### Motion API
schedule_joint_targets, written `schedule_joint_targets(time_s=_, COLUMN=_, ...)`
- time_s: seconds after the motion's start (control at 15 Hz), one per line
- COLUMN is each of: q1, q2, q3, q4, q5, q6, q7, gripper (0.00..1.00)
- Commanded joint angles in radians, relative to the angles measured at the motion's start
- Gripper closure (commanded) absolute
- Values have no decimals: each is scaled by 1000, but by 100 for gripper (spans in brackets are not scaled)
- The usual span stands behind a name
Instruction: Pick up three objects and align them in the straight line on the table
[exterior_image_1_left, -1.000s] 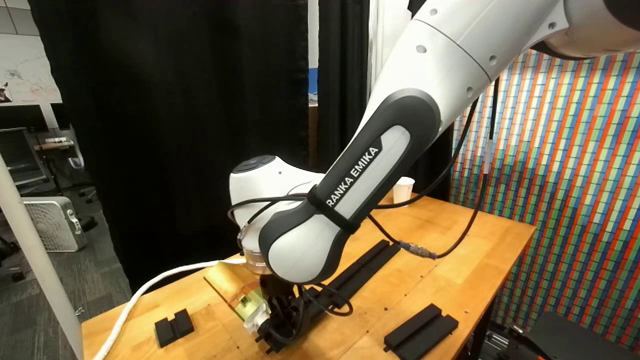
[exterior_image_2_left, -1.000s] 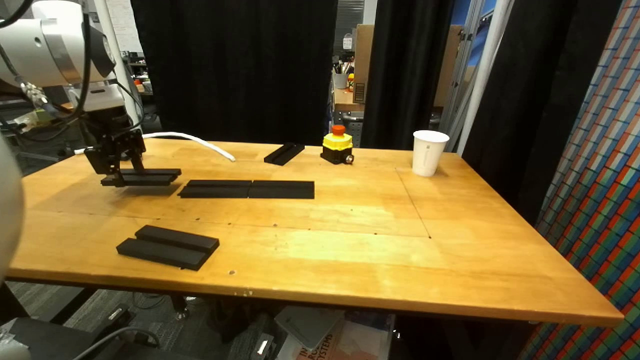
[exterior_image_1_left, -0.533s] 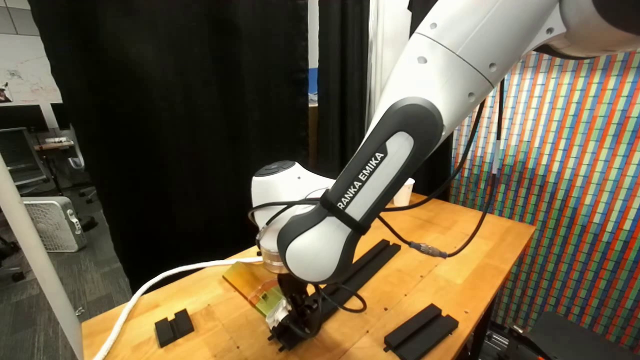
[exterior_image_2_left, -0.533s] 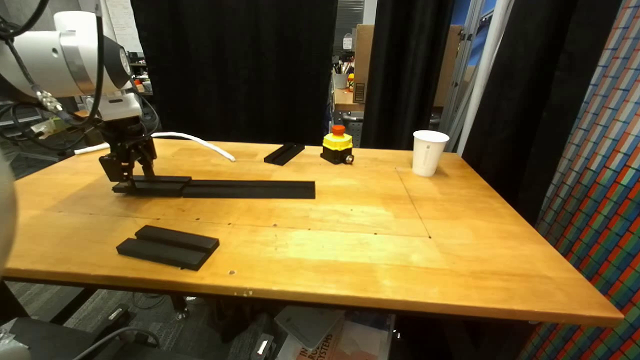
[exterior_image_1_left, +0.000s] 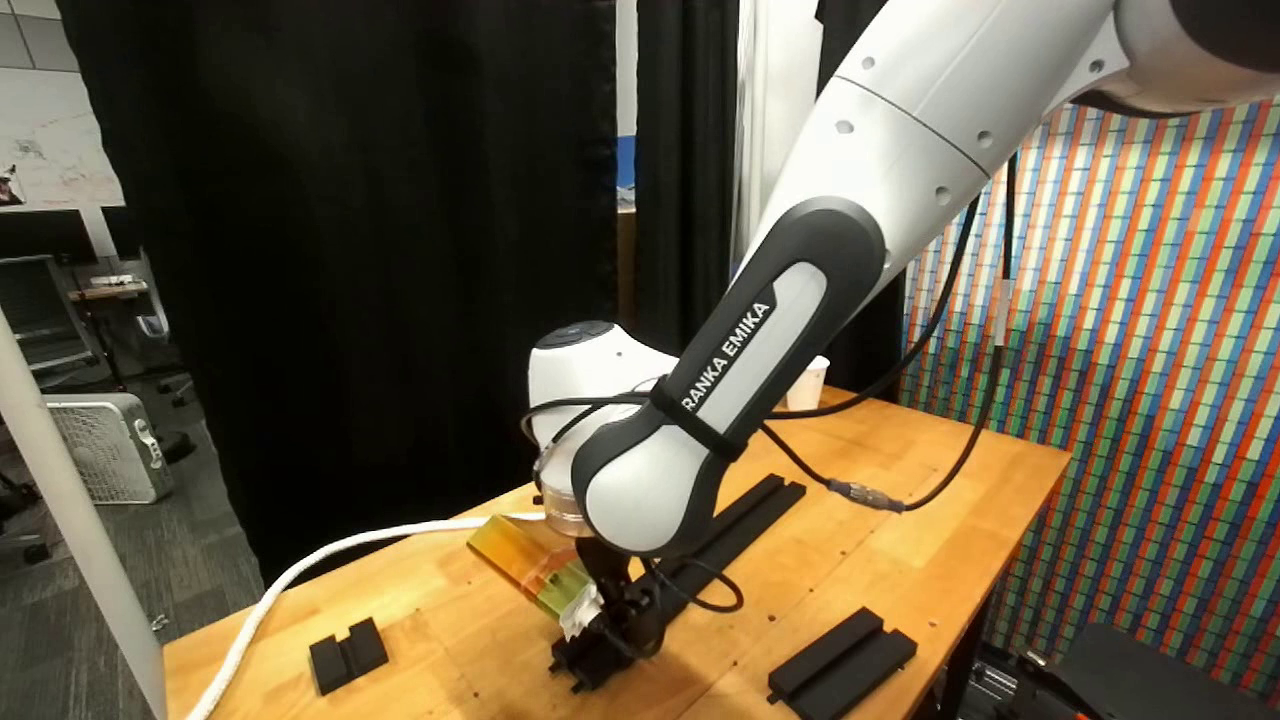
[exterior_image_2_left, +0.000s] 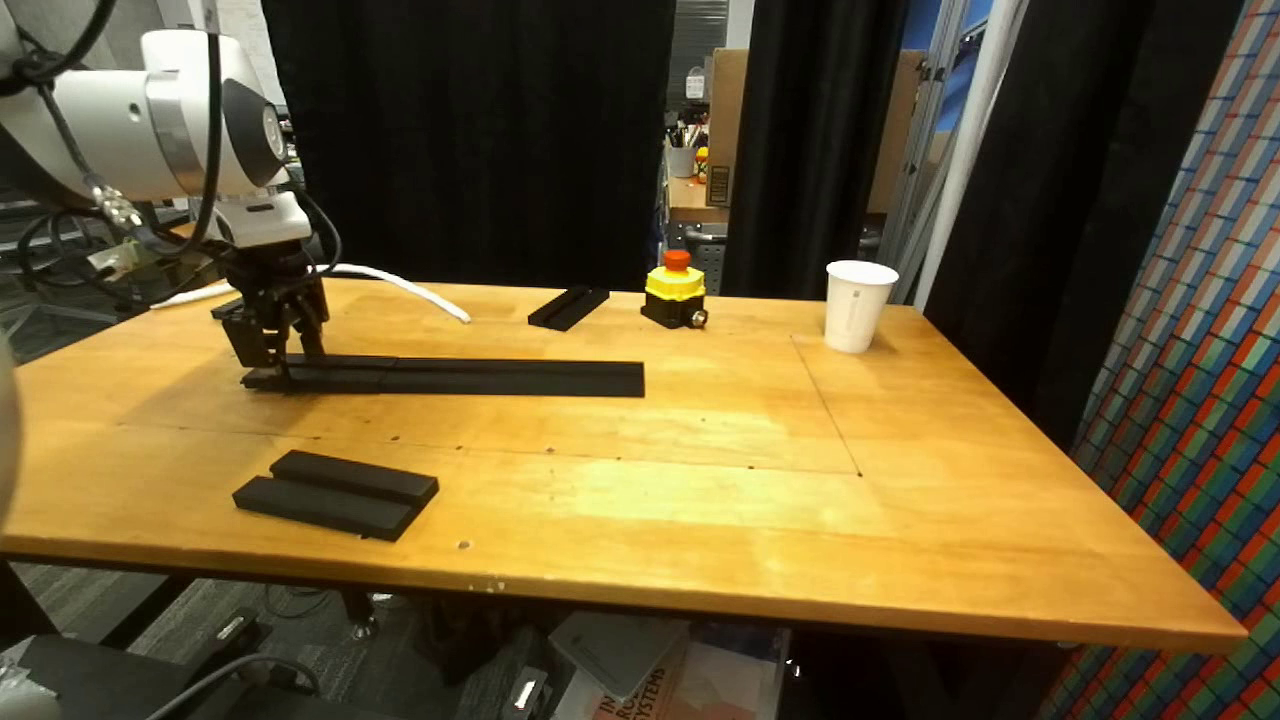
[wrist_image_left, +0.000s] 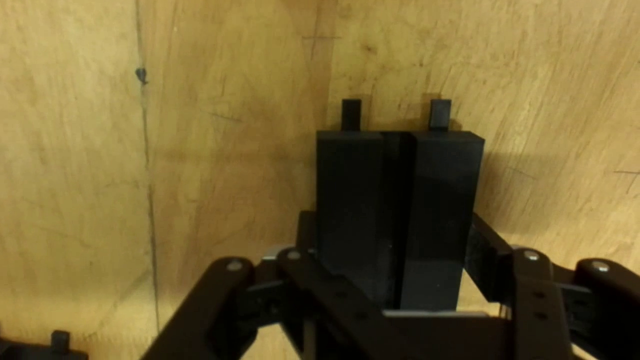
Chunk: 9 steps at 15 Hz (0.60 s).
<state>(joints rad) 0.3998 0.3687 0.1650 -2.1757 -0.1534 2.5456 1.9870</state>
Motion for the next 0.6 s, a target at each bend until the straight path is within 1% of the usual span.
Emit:
schedule_joint_targets(time_s=0.0, q1=-30, q2=-39, q3=4, q4=-36, q5=45, q6=28, q7=-82, gripper=55)
schedule_joint_targets(time_s=0.53, q1=-61, q2=-33, q3=5, q4=-23, q5=108, q6=23, q7=-189, gripper=55)
